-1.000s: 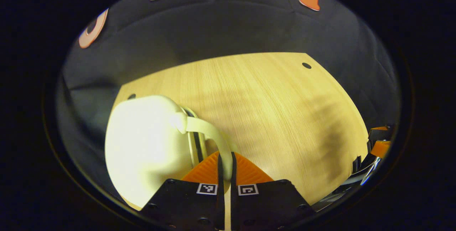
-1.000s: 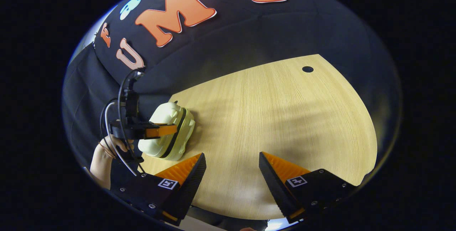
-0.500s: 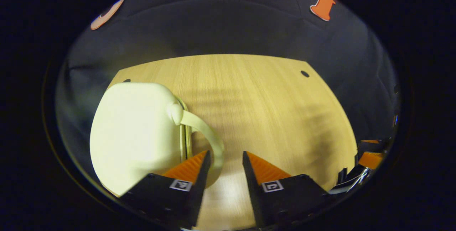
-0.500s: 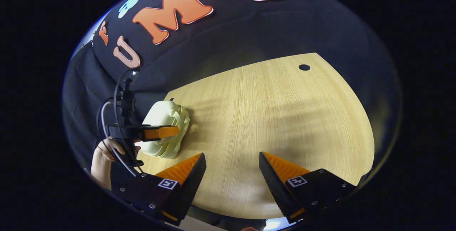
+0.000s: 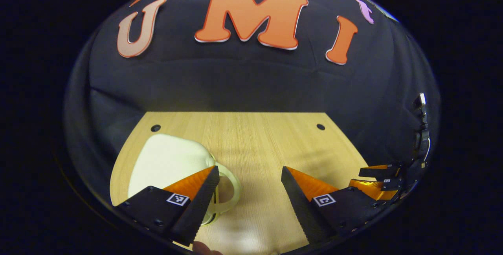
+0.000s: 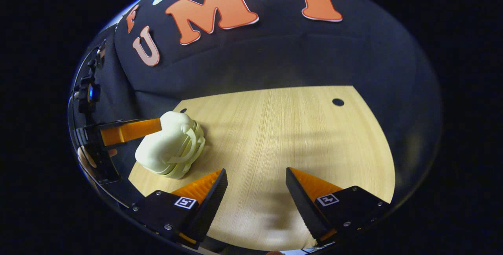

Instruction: First open the suitcase, pack the skin care products into it, and then close the suitcase.

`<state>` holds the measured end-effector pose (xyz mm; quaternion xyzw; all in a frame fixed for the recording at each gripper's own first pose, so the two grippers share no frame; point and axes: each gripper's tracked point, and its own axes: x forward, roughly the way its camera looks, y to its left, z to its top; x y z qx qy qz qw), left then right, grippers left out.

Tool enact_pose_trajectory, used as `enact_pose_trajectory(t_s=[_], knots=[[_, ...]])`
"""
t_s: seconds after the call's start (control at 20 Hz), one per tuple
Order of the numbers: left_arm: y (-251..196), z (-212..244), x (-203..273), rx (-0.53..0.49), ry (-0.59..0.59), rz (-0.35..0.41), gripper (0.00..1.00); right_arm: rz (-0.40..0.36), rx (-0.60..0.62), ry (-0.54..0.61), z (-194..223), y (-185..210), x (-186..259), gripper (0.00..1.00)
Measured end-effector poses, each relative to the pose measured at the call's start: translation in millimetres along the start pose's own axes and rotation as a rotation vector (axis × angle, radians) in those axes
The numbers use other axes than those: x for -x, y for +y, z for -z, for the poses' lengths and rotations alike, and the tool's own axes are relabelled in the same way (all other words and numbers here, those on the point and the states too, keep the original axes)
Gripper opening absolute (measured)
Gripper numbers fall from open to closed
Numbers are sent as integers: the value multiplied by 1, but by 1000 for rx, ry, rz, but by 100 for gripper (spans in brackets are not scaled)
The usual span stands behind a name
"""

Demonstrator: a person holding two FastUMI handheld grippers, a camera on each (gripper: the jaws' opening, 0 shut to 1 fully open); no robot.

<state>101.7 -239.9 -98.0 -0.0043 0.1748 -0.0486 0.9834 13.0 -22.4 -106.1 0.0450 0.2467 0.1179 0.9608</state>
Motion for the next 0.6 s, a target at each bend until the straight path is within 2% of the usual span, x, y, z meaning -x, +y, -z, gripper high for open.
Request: enact_pose_trajectory(t_s=[0.3, 0.6], knots=[[14, -58, 59, -59, -280, -59, 98, 84, -30, -201, -53, 6, 27, 95], [7, -70, 79, -73, -464, -31, 98, 150, -56, -421, -89, 27, 77, 95]])
